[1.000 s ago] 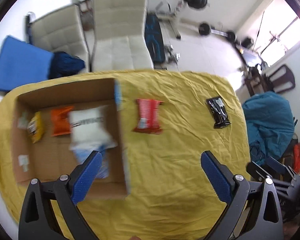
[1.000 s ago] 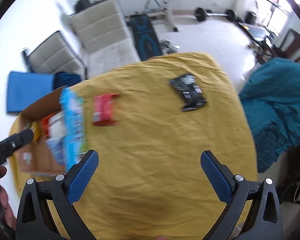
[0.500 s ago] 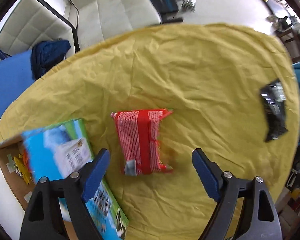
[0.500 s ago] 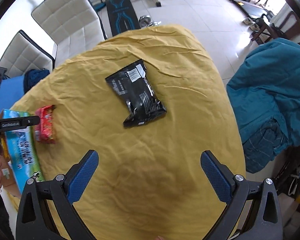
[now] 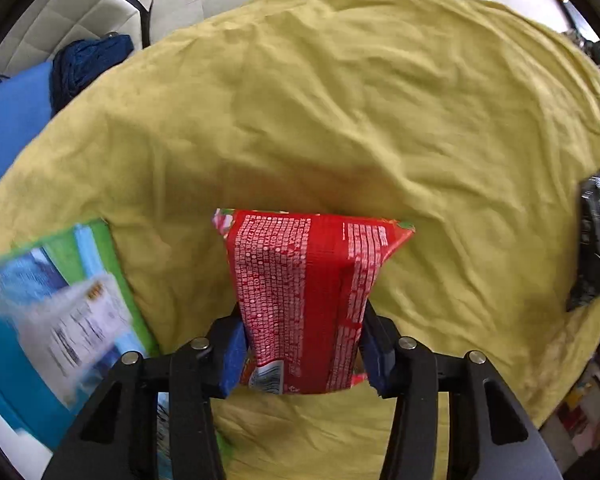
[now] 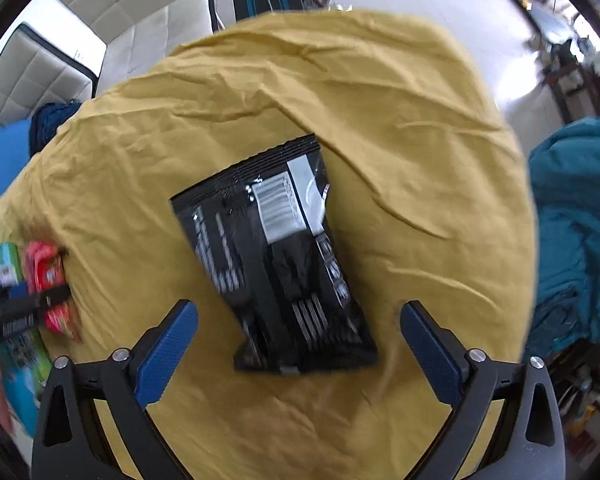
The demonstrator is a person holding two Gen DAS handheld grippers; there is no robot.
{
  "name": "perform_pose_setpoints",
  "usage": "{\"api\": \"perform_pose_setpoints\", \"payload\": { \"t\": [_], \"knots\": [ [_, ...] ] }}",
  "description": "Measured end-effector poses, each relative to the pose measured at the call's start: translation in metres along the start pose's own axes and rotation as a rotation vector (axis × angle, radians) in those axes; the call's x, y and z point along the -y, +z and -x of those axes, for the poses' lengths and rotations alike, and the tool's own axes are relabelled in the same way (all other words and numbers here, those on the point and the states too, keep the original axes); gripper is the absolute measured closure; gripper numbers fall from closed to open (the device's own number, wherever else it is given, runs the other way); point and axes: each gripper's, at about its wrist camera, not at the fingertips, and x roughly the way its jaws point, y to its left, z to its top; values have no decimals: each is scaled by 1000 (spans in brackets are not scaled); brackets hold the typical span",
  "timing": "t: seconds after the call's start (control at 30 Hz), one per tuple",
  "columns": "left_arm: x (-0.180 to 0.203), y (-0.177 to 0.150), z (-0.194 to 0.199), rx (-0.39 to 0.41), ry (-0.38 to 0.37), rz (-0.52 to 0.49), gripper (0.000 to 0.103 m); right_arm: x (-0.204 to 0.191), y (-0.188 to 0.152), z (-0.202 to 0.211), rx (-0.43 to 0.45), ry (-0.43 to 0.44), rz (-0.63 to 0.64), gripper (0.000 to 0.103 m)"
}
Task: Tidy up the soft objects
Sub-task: 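Grasp the black snack pack with the right gripper and lift it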
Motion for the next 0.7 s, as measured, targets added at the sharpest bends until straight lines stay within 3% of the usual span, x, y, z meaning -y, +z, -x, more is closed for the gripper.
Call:
{"api": "perform_pose_setpoints", "payload": {
  "t": [0.1, 0.23, 0.43, 0.7],
  "knots": [
    [10, -8, 4, 16, -56, 1, 59, 4, 7, -9, -27, -7, -21, 33],
    [18, -16, 8, 38, -111, -1, 59, 2, -1, -8, -50, 0, -12, 47],
    [12, -21, -4, 34, -179, 47, 52, -5, -29, -13, -95, 38, 1, 45],
    [13, -25, -4, 65, -147, 60, 54, 5, -25, -27, -70, 52, -61, 40]
  ]
}}
